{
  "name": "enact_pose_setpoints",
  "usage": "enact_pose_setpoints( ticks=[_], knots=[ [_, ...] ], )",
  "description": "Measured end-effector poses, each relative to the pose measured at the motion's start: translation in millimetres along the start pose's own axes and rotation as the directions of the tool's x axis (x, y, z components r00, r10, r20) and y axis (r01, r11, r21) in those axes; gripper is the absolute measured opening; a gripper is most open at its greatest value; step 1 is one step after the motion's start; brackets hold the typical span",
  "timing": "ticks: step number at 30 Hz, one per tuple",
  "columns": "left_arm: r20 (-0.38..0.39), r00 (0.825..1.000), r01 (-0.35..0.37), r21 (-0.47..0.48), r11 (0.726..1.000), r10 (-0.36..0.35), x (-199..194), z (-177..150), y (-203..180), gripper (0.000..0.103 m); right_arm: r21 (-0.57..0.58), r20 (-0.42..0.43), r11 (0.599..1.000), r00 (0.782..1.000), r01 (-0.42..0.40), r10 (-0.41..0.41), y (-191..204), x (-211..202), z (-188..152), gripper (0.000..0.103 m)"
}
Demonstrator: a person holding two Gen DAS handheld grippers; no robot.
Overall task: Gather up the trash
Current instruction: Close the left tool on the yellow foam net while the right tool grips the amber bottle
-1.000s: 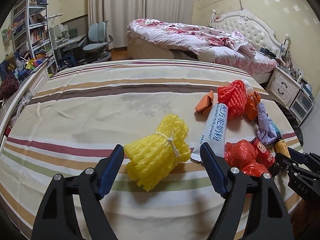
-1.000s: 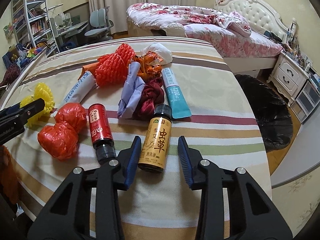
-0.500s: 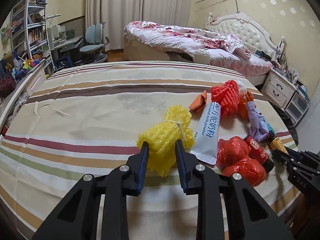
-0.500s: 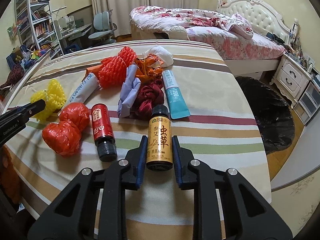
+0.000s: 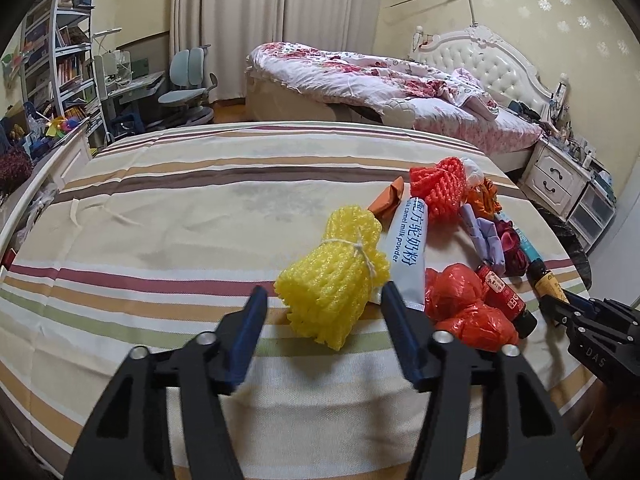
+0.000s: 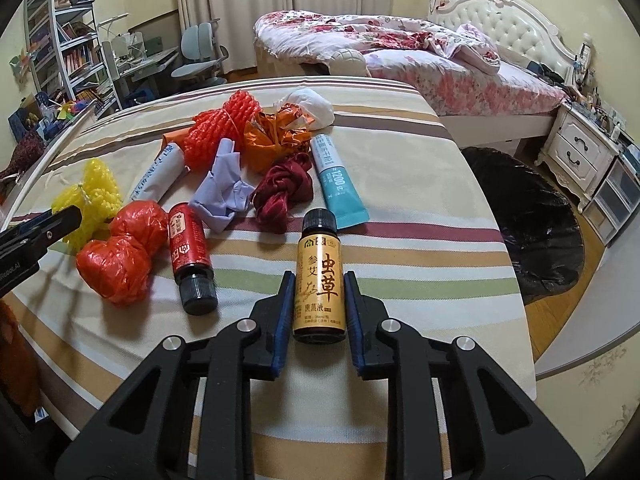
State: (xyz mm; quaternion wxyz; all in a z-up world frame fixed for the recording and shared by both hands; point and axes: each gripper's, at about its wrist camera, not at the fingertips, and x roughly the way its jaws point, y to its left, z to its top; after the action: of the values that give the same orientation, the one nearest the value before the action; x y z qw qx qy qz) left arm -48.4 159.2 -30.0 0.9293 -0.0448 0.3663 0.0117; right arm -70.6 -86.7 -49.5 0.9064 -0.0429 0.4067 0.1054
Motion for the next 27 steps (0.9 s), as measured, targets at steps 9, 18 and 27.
enact_pose_setpoints(
  ticks=[9, 18, 27],
  knots=[
    [-0.005, 1.000, -0.016, 0.033, 0.999, 0.016, 11, 12, -3, 0.077, 0.008, -0.006, 1.000, 1.000, 0.001, -0.001, -3, 4, 3, 0.026],
    [-0.076, 0.997, -0.008, 0.014, 1.000, 0.009, 36, 20, 11, 0.078, 0.012, -0.013, 1.000, 1.000, -0.001, 0.001, -4, 10, 7, 0.036],
    [-0.129, 0.991, 0.038, 0.009, 0.999, -0.036, 46, 19, 14, 0.038, 0.011, -0.017, 1.000, 1.000, -0.003, 0.003, -4, 13, 13, 0.026]
  ],
)
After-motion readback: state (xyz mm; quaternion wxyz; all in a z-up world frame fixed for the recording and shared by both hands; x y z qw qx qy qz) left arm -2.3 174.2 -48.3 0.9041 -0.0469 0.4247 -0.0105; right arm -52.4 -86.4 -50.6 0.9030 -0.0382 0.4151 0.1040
